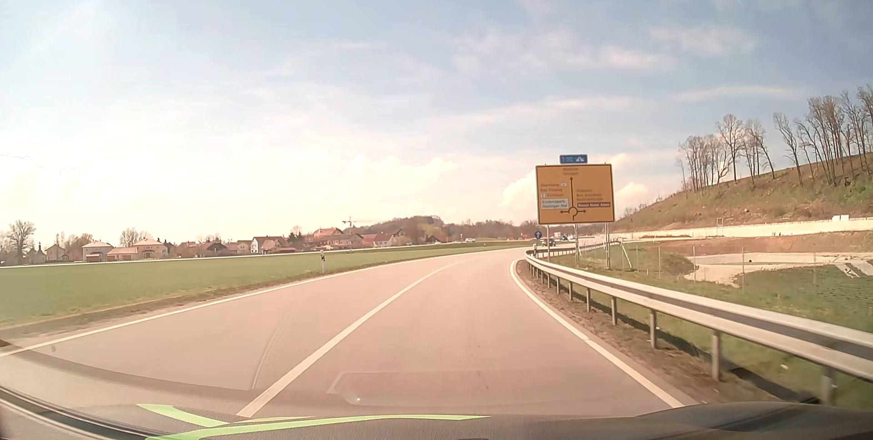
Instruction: Follow the waypoints while adhering to traffic rules and regulations
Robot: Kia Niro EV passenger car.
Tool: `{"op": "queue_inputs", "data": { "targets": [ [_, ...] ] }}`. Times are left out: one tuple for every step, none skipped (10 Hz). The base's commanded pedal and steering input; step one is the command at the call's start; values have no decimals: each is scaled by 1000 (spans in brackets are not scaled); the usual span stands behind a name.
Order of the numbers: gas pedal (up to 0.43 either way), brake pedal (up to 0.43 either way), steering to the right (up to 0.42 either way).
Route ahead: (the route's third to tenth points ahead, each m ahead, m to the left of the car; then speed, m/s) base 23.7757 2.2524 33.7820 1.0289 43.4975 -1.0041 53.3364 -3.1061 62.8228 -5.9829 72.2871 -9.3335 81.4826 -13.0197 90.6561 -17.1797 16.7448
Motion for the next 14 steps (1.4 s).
{"op": "queue_inputs", "data": {
  "targets": [
    [157, 0, 18],
    [157, 0, 19],
    [157, 0, 20],
    [157, 0, 21],
    [157, 0, 22],
    [157, 0, 23],
    [157, 0, 23],
    [150, 0, 24],
    [150, 0, 24],
    [138, 0, 25],
    [138, 0, 26],
    [130, 0, 26],
    [118, 0, 26],
    [118, 0, 28]
  ]
}}
